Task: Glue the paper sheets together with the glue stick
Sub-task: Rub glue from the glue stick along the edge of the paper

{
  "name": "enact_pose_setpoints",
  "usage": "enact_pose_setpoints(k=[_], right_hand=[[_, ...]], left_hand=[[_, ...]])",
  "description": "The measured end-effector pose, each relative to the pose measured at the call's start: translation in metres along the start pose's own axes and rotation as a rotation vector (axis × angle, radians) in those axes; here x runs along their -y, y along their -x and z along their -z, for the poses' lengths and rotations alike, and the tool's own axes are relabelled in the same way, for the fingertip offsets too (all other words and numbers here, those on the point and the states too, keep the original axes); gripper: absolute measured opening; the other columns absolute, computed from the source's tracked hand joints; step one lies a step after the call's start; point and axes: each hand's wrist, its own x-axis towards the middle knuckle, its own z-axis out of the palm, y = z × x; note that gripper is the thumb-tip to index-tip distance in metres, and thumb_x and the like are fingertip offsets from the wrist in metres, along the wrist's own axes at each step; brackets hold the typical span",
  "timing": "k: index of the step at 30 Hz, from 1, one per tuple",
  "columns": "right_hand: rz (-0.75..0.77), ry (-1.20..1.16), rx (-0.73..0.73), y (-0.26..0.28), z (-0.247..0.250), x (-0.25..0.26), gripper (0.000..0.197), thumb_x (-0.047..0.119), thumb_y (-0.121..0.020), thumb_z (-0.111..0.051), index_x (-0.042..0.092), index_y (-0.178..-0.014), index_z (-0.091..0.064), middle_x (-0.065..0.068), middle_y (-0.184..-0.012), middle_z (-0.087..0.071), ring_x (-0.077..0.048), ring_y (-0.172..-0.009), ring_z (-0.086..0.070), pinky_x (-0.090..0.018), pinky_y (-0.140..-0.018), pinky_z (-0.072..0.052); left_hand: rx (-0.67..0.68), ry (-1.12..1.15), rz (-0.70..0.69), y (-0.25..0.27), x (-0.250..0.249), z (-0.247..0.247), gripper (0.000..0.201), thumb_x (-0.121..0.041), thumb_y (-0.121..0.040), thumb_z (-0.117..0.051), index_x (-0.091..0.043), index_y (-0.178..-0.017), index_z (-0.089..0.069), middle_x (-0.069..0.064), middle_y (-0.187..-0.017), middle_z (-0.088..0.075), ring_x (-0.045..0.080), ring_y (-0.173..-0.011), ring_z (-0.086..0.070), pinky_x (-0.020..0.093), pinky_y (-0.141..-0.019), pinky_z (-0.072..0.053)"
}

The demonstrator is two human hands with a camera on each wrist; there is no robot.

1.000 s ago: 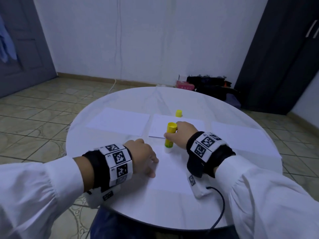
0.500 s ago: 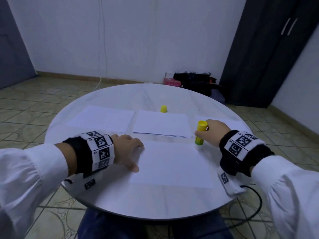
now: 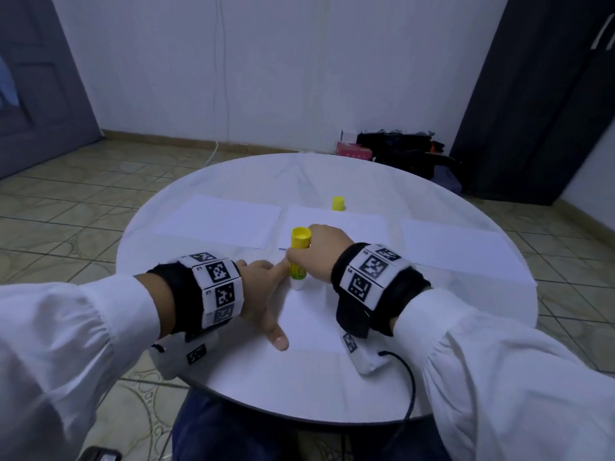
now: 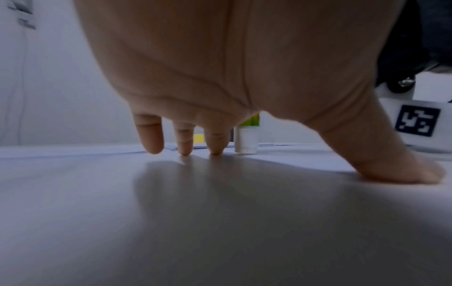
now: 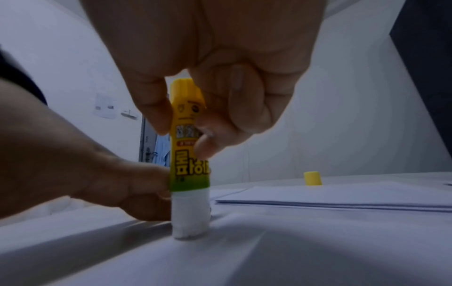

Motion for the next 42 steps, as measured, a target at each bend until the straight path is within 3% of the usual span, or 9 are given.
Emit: enact_pose_setpoints(k=[7,11,13,16,19,24,28,33,42], right_hand=[[0.143,-0.011,0.079,0.024,-0.003,-0.001,0.023,0.038,-0.084,-0.056,0.015,-0.082,-0.052,-0.001,-0.085,-0.056,-0.019,-0.082,-0.054,-0.029,-0.063,-0.039],[0.248,0.022,0.130,0.048,-0.001,0.003,0.022,0.032,-0.085,-0.056,0.010,-0.087,-0.061,-0.003,-0.087,-0.063,-0.019,-0.083,-0.057,-0.031,-0.072,-0.046],[0.269,0.042,0.144,0.058,0.002,0.002,0.020,0.031,-0.085,-0.058,0.014,-0.078,-0.054,0.000,-0.080,-0.058,-0.017,-0.077,-0.054,-0.030,-0.069,-0.045],[0.277,0.068,0.149,0.072,0.009,-0.005,0.019,0.029,-0.085,-0.058,0.015,-0.075,-0.050,0.004,-0.075,-0.054,-0.015,-0.075,-0.052,-0.029,-0.067,-0.043],[0.238,0.062,0.113,0.081,0.018,-0.023,0.022,0.028,-0.084,-0.059,0.006,-0.085,-0.058,-0.004,-0.086,-0.062,-0.020,-0.083,-0.057,-0.032,-0.073,-0.046],[0.127,0.047,0.076,0.099,0.038,-0.068,0.018,0.031,-0.081,-0.061,0.013,-0.081,-0.058,0.001,-0.083,-0.062,-0.016,-0.081,-0.057,-0.030,-0.074,-0.046],[0.059,0.016,0.050,0.112,0.054,-0.097,0.020,0.030,-0.080,-0.062,0.010,-0.085,-0.061,-0.002,-0.086,-0.064,-0.017,-0.082,-0.059,-0.033,-0.077,-0.048],[-0.021,0.016,0.016,0.095,0.065,-0.115,0.020,0.032,-0.083,-0.062,0.012,-0.082,-0.058,0.001,-0.081,-0.058,-0.016,-0.076,-0.053,-0.030,-0.069,-0.042],[-0.245,0.038,-0.138,0.038,0.071,-0.124,0.021,0.031,-0.089,-0.055,0.011,-0.087,-0.049,0.000,-0.075,-0.047,-0.019,-0.072,-0.047,-0.026,-0.053,-0.031]], left_hand=[[0.006,0.029,-0.034,0.003,-0.002,0.001,0.114,-0.067,-0.061,-0.075,-0.028,-0.147,-0.011,0.004,-0.148,-0.029,0.033,-0.137,-0.027,0.045,-0.112,-0.025],[0.056,-0.016,-0.076,-0.002,0.001,-0.001,0.136,-0.091,-0.028,-0.058,-0.034,-0.144,-0.017,-0.001,-0.144,-0.035,0.031,-0.139,-0.024,0.054,-0.109,-0.026],[0.063,-0.041,-0.055,-0.008,0.002,-0.003,0.148,-0.096,-0.021,-0.052,-0.031,-0.149,-0.014,-0.001,-0.148,-0.033,0.030,-0.141,-0.021,0.055,-0.110,-0.024],[0.037,-0.070,-0.001,-0.003,-0.005,0.001,0.151,-0.088,-0.037,-0.065,-0.028,-0.151,0.015,0.004,-0.157,-0.020,0.030,-0.143,-0.019,0.053,-0.113,-0.021],[0.025,-0.084,0.064,0.001,-0.010,0.007,0.147,-0.075,-0.052,-0.074,-0.027,-0.146,0.029,0.007,-0.156,-0.021,0.030,-0.141,-0.025,0.047,-0.114,-0.022],[0.039,-0.157,0.075,-0.005,-0.016,0.014,0.154,-0.081,-0.030,-0.072,-0.047,-0.140,0.030,0.003,-0.152,-0.027,0.026,-0.137,-0.032,0.046,-0.112,-0.025],[0.047,-0.194,0.043,-0.006,-0.022,0.020,0.143,-0.074,-0.040,-0.080,-0.057,-0.138,0.023,0.002,-0.152,-0.027,0.029,-0.133,-0.034,0.043,-0.113,-0.026],[0.069,-0.317,-0.041,-0.010,-0.028,0.021,0.133,-0.073,-0.050,-0.077,-0.052,-0.143,0.016,-0.002,-0.142,-0.043,0.019,-0.137,-0.030,0.040,-0.112,-0.025],[0.117,-0.353,-0.045,-0.006,-0.034,0.026,0.122,-0.070,-0.058,-0.075,-0.053,-0.145,0.008,0.000,-0.153,-0.029,0.019,-0.142,-0.021,0.039,-0.115,-0.019]])
